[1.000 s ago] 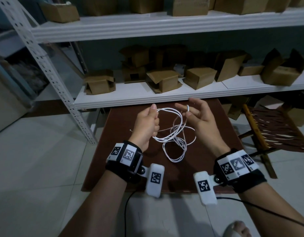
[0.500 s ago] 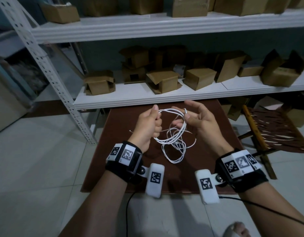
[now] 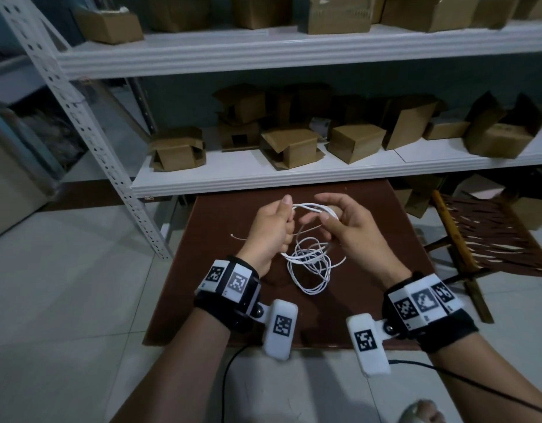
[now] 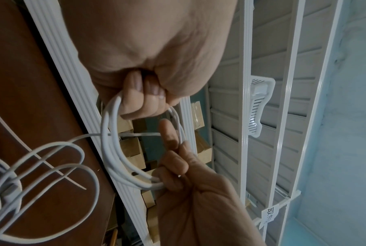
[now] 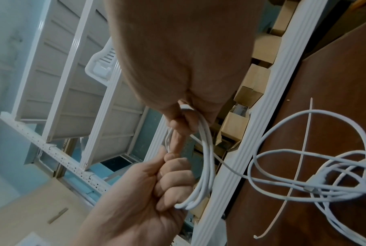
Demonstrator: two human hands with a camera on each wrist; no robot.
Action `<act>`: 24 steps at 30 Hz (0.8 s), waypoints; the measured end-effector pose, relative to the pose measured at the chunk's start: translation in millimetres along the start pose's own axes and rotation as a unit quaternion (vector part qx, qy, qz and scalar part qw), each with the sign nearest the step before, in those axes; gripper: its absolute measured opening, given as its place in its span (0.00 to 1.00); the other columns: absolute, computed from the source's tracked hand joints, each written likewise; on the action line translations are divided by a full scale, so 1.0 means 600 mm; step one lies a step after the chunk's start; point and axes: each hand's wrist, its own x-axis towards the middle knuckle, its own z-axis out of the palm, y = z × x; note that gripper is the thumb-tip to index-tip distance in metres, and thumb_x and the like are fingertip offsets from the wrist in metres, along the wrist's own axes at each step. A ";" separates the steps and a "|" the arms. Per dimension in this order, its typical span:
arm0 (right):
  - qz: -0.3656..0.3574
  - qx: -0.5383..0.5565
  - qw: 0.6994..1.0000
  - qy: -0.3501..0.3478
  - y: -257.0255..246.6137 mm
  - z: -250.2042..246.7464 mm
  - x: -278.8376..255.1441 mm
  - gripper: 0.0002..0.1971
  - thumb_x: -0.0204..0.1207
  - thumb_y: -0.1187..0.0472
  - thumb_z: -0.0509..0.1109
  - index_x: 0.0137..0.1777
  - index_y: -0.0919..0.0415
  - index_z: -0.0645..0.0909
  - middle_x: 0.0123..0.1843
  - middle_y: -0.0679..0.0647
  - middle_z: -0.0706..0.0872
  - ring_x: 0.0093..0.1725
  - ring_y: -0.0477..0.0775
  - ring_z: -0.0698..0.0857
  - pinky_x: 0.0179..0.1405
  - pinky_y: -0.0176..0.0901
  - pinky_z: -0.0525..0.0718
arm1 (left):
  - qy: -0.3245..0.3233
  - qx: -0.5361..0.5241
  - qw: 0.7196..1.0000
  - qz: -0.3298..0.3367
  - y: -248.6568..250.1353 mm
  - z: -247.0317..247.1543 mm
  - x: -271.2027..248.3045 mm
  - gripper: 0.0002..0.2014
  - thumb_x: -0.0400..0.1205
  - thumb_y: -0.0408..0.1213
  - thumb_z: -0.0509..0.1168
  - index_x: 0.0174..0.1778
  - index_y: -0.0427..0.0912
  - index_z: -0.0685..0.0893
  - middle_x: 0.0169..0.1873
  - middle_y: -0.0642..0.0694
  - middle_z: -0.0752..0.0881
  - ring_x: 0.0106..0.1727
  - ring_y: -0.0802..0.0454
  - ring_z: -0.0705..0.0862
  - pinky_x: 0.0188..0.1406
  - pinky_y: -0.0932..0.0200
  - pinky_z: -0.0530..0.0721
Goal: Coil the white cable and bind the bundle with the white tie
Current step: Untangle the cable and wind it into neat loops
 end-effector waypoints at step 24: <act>-0.073 -0.036 0.995 0.053 0.011 -0.002 0.006 0.11 0.89 0.74 0.63 0.60 0.64 0.86 0.44 0.60 0.95 0.33 0.49 0.79 0.38 0.35 0.80 | 0.000 -0.017 1.000 0.015 -0.012 0.023 -0.001 0.23 0.97 0.46 0.51 0.37 0.43 0.75 0.27 0.43 0.87 0.27 0.45 0.86 0.38 0.50 0.86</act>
